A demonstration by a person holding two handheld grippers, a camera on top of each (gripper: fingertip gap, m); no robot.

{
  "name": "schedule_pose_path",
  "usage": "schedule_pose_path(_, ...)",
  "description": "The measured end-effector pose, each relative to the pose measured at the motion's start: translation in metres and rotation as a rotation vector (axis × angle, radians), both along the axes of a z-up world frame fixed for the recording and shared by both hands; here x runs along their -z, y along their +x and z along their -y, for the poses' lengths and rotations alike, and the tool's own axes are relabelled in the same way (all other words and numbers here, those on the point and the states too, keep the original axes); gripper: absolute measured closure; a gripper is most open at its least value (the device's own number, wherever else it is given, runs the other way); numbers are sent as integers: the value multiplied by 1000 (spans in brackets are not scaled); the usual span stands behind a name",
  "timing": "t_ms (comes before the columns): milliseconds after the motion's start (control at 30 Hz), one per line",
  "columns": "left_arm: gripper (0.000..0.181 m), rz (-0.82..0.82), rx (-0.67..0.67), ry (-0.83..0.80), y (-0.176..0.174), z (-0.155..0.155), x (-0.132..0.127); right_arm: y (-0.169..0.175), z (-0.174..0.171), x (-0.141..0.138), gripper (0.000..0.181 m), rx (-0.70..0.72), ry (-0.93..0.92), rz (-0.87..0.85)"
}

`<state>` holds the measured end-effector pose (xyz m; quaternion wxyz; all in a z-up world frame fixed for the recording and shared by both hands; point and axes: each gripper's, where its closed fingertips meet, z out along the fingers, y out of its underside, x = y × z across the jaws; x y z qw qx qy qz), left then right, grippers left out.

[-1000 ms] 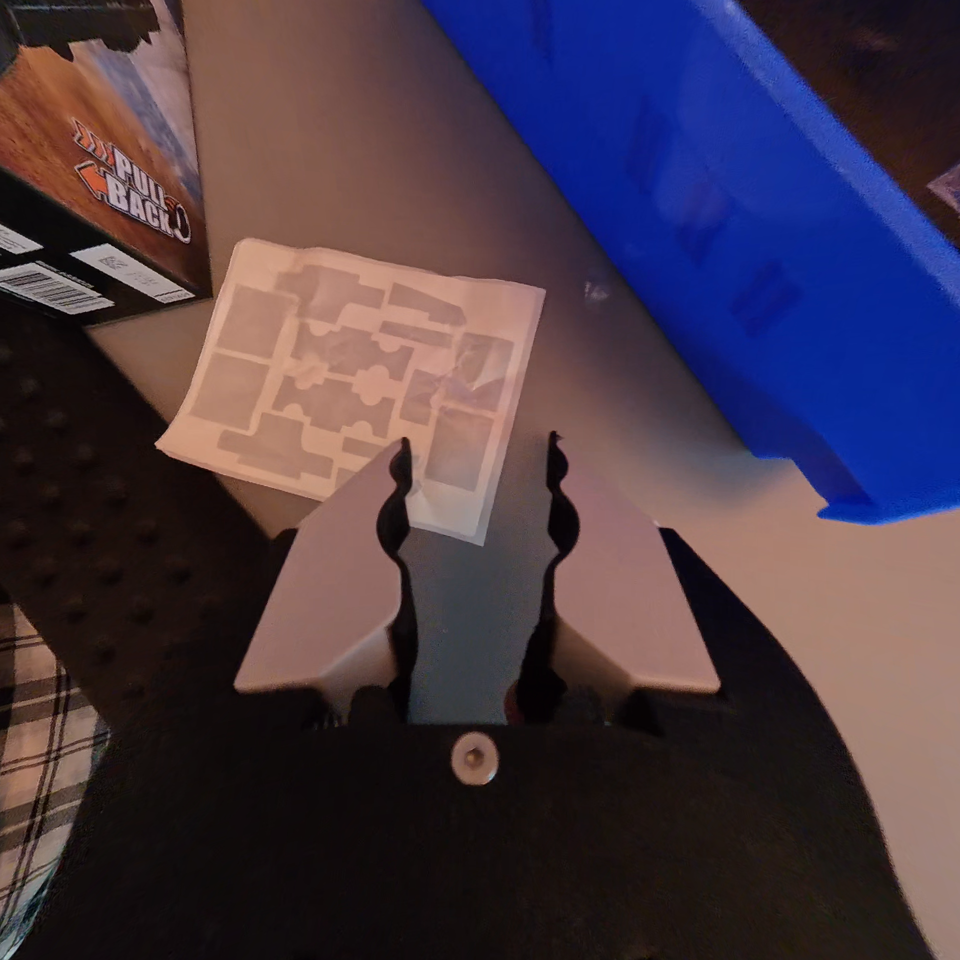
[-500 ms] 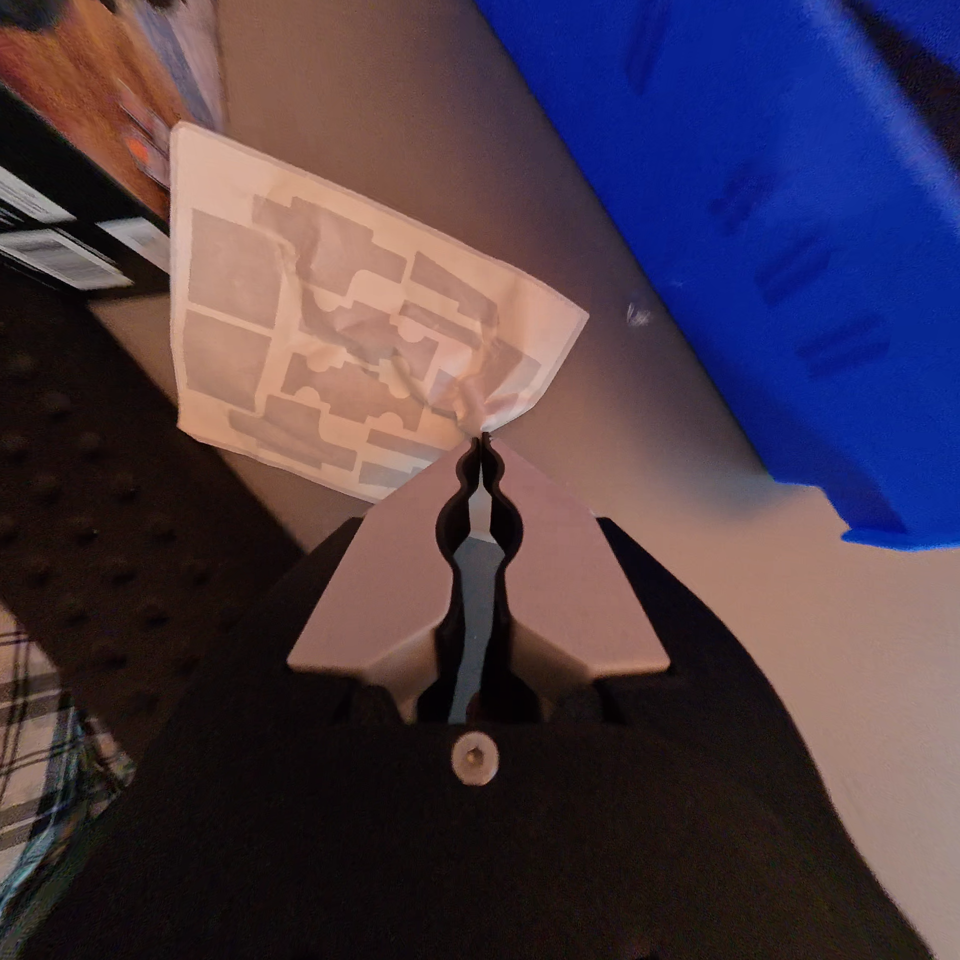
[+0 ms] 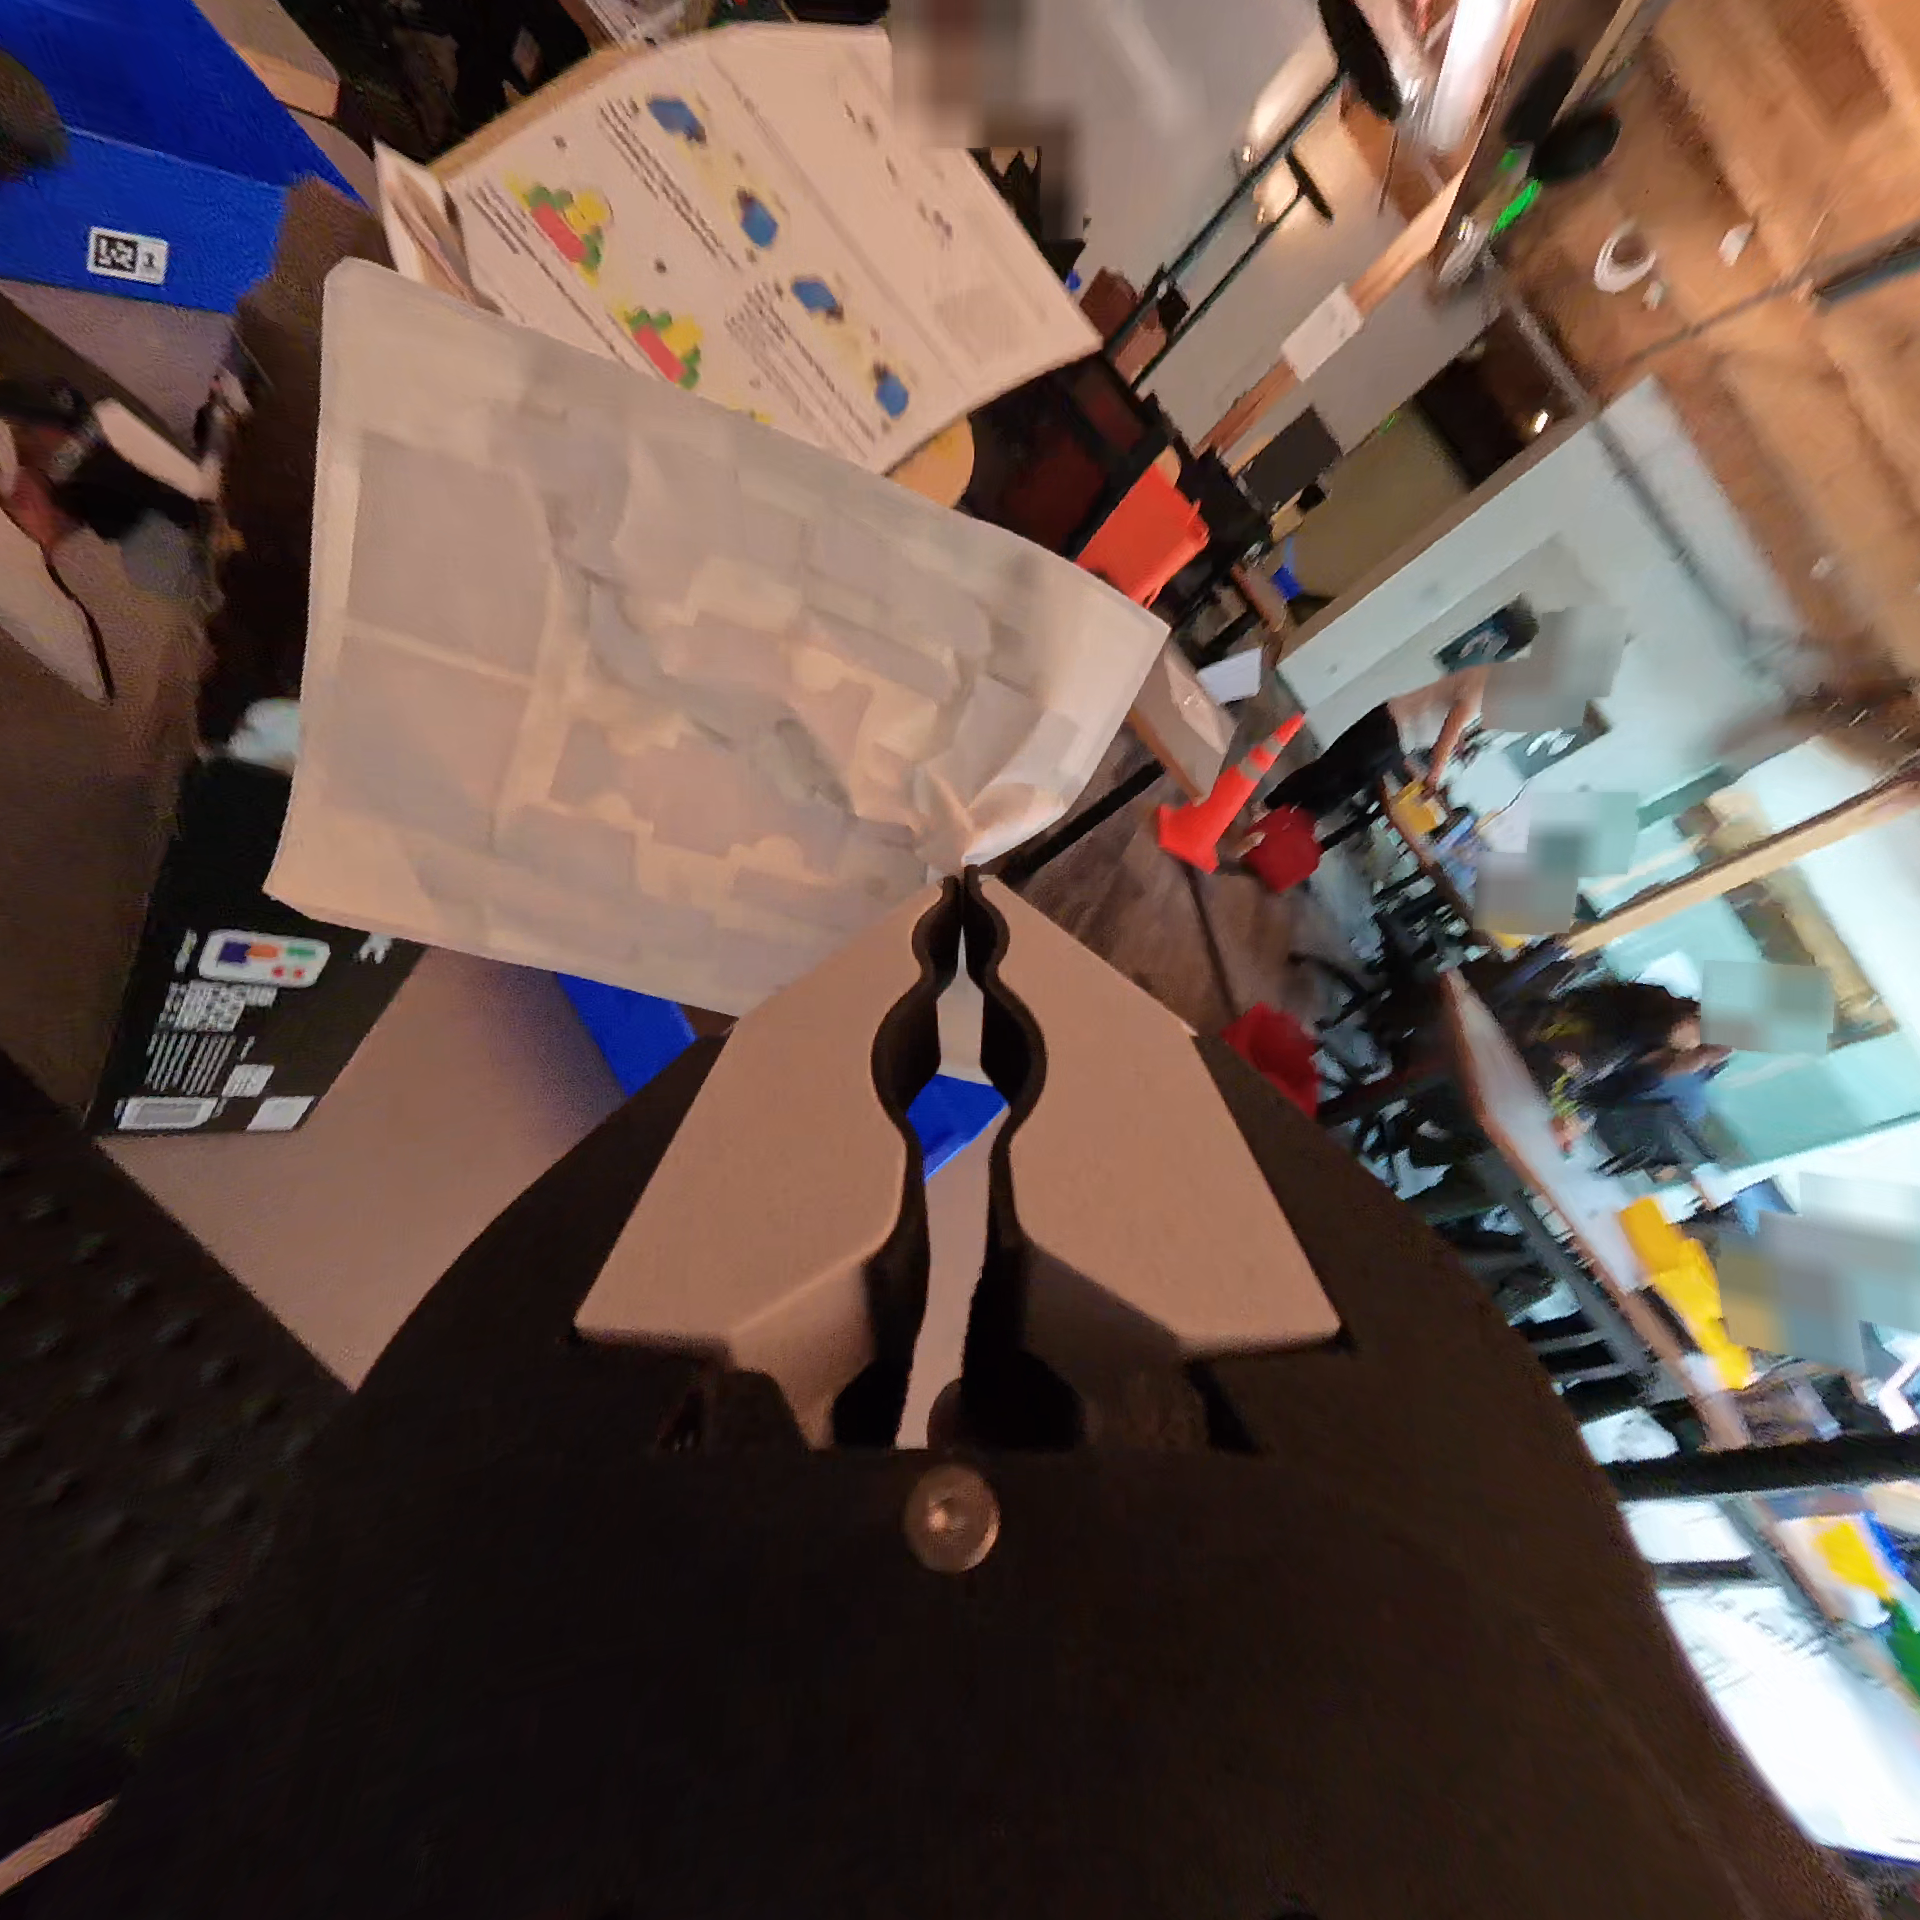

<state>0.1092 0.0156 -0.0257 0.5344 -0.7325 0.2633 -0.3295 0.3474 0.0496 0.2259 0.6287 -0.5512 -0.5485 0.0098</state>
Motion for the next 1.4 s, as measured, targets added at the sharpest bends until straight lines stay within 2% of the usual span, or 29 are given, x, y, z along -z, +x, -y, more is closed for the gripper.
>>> schedule_pose_path(67,70,8,-21,-2,5,-6,6,-24,12,-14,181,-21,58,47)
schedule_pose_path(133,79,14,-60,-7,6,-9,6,-46,13,-17,181,5,117,116)
schedule_pose_path(267,86,-26,-123,-11,16,-5,9,-85,12,-8,181,56,236,258)
schedule_pose_path(400,93,20,-182,-45,29,1,9,-106,5,0,181,126,411,357)
schedule_pose_path(600,97,20,-225,-39,46,9,11,-115,14,22,181,119,691,466)
schedule_pose_path(867,97,27,-205,-37,58,14,10,-108,23,62,181,3,825,578)
schedule_pose_path(933,99,34,-200,-34,59,15,9,-104,23,53,181,20,834,544)
schedule_pose_path(1067,99,39,-203,-22,59,15,3,-89,31,-6,181,102,938,333)
schedule_pose_path(1133,98,48,-205,-5,60,16,-5,-86,29,-16,181,130,963,292)
schedule_pose_path(1200,96,46,-205,15,61,17,-14,-91,23,-6,181,124,1016,313)
schedule_pose_path(1300,97,31,-206,54,62,21,-30,-98,16,30,181,66,1021,393)
schedule_pose_path(1400,98,18,-205,75,60,23,-40,-101,29,57,181,-22,1008,454)
